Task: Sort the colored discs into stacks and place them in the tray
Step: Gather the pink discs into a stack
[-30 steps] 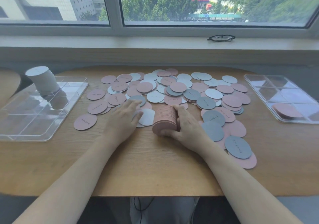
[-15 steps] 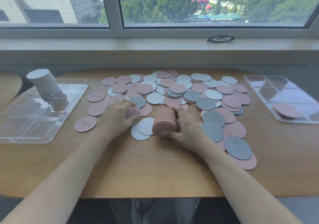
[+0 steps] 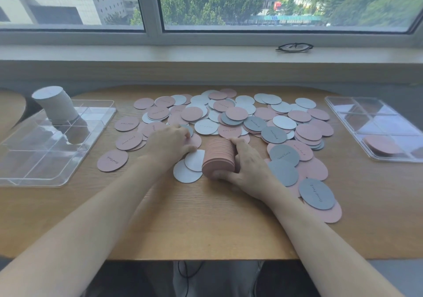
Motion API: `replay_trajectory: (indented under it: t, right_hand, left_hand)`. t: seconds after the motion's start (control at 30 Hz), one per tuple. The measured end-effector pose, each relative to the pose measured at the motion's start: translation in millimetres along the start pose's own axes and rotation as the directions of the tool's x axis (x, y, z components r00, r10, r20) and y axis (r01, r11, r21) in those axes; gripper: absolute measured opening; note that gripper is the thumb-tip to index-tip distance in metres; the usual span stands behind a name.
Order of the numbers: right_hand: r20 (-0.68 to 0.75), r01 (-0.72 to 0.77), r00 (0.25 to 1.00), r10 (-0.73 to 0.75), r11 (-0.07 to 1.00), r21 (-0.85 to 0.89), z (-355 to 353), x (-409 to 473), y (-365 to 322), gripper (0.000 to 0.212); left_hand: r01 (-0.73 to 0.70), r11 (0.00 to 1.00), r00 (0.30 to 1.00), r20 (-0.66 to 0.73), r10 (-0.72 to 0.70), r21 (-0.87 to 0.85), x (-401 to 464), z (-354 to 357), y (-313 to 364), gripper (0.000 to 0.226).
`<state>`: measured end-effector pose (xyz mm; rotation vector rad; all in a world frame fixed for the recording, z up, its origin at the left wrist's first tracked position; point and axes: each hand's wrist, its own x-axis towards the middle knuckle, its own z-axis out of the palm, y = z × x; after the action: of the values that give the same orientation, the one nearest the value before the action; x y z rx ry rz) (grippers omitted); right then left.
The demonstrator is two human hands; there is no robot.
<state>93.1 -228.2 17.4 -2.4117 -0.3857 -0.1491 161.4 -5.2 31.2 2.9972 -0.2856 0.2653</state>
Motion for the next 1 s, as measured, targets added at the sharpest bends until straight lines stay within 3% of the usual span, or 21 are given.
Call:
replay_trajectory:
  t: [0.2, 0.3, 0.57, 0.77, 1.0]
  right_hand:
    - [-0.005, 0.010, 1.000, -0.010, 1.000, -0.002, -2.4, -0.6, -0.7, 0.096]
    - [-0.003, 0.008, 1.000, -0.008, 1.000, 0.003, -3.4, -0.7, -1.4, 0.096]
    - [0.003, 0.004, 1.000, -0.004, 1.000, 0.009, -2.8, -1.0, -0.5, 0.096]
    - [0.003, 0.008, 1.000, -0.008, 1.000, 0.007, -4.2, -1.8, -1.6, 0.095]
    - [0.009, 0.002, 1.000, -0.003, 0.999, 0.039, -5.8, -3.9, -1.8, 0.095]
  left_hand:
    - [-0.210, 0.941, 0.974, -0.024, 0.224, 0.265, 0.0, -6.0, 0.2, 0.051]
    - [-0.245, 0.952, 0.939, -0.200, 0.280, 0.183, -8.0, -8.4, -1.1, 0.016]
    - [-0.175, 0.984, 0.861, -0.490, 0.135, -0.036, -30.5, -4.8, -18.8, 0.005]
    - [-0.165, 0.924, 0.869, -0.495, -0.029, -0.344, -42.8, -14.1, -18.6, 0.016]
    - [-0.123, 0.756, 0.894, -0.402, -0.196, -0.642, -40.1, -19.9, 9.7, 0.020]
